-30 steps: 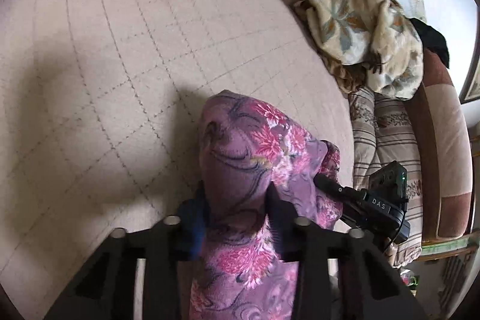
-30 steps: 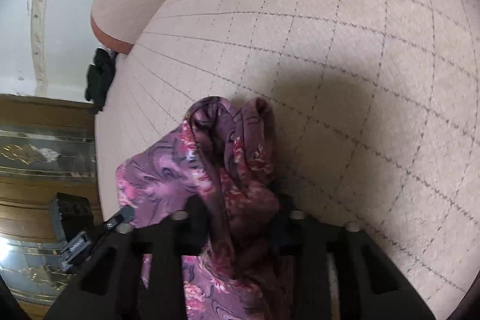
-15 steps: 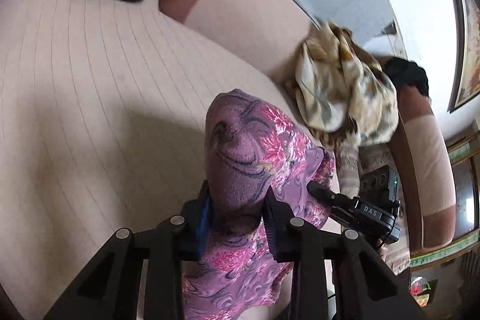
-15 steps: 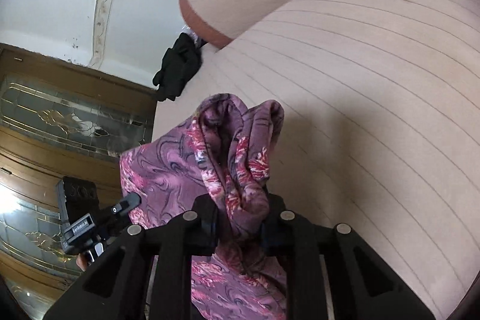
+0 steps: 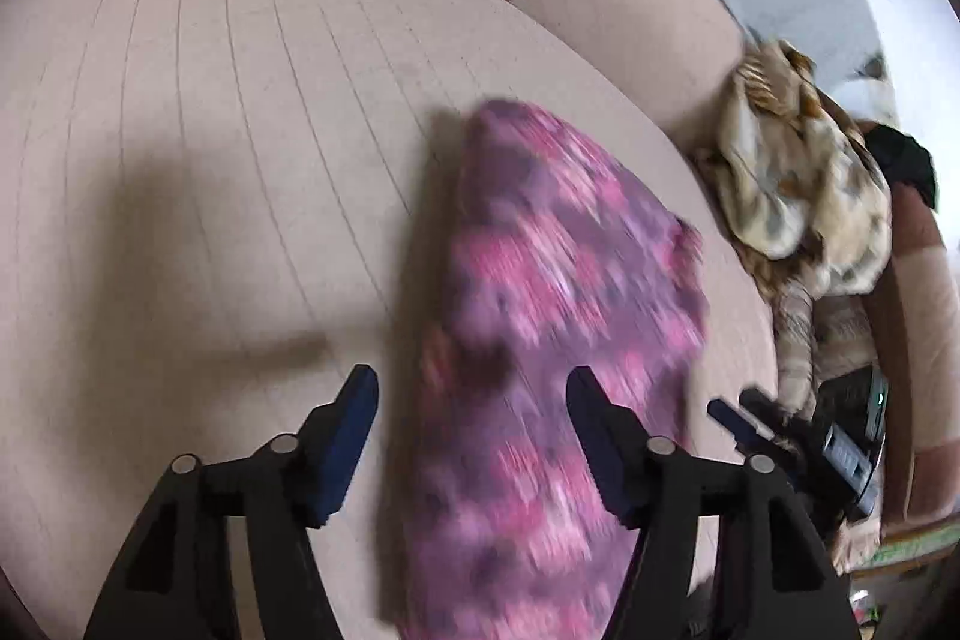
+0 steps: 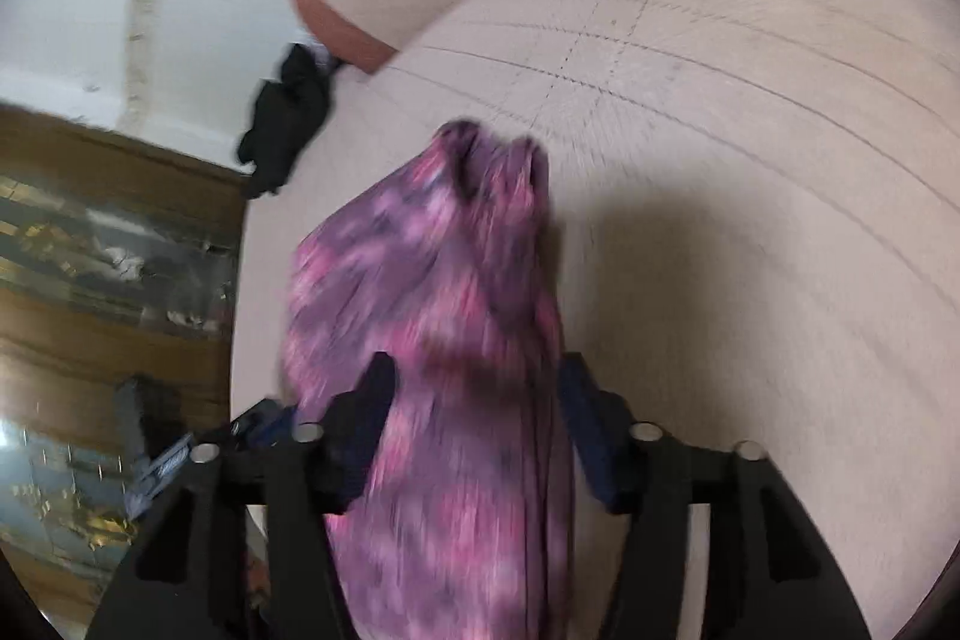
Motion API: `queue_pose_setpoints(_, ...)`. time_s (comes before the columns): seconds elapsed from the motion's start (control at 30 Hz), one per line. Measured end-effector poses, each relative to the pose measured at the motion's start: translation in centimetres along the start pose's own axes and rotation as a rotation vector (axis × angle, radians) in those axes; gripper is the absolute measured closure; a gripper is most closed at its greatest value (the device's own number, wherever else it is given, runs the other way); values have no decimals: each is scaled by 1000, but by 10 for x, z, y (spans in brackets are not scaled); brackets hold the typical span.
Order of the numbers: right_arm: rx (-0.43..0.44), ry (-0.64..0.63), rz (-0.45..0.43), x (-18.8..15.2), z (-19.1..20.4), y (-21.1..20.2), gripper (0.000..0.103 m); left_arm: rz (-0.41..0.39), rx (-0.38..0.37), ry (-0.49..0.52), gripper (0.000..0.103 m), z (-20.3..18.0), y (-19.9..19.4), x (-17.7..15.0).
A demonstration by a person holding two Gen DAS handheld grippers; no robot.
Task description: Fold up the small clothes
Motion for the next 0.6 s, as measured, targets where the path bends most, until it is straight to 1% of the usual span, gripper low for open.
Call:
queue_pose_setpoints(0.07, 23, -27, -7, -30, 5, -19, 46, 16, -26, 29, 31, -9, -12, -22)
queue_pose_setpoints(0.1, 5, -41, -10, -46, 3, -26, 46, 13, -40, 45, 31, -10, -18, -37)
queue_pose_setpoints(0.13, -14, -49, -11, -62, 1, -30, 47, 6, -42, 52, 31, -9, -20, -51)
queue_pose_setpoints(0.2, -21, -36, -3, -82, -6, -30, 51, 16, -16, 49, 31, -8, -15, -66)
queue_pose_setpoints(0.23, -34, -34, 7, -86, -9, -25, 57, 28, -3, 51, 31, -6, -10, -71)
queue_pose_setpoints(0.27, -49, -38, 16, -90, -13, -22, 68, 40, 7, 37, 33, -2, -3, -76)
queue_pose_setpoints(0.3, -63, -51, 30, -93, -14, -15, 75, 50, 2, 36, 44, -2, 0, -77)
queue_pose_setpoints(0.33, -69, -57, 43, -95, -14, -12, 91, 59, 9, 51, 56, -2, 1, -78)
queue_pose_setpoints(0.37, -78, -61, 50, -96, -15, -10, 94, 70, 11, 65, 73, -4, 1, -81)
queue_pose_setpoints(0.4, -78, -66, 34, -96, -12, -15, 95, 61, -1, 87, 89, -8, -7, -80)
queue_pose_setpoints(0.43, -65, -71, 19, -95, -8, -23, 95, 51, -24, 98, 91, -11, -15, -80)
queue_pose_setpoints(0.5, -13, -87, -13, -97, 5, -42, 95, 9, -103, 68, 92, -15, -35, -79)
queue_pose_setpoints(0.53, -12, -84, -20, -98, 6, -46, 96, 1, -108, 61, 92, -14, -39, -81)
queue_pose_setpoints(0.6, -11, -54, -10, -107, -2, -45, 95, 28, -38, 57, 92, -1, -29, -94)
Point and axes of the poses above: each gripper's, at about its wrist camera, not at the fingertips, and y roughly the way its jaws point, z to its left, x to its top, the point moved 10 cm from there along y, roughly the way its jaws point, and after that the axes turned 7 degrees about -z, right-handed, at the moved point
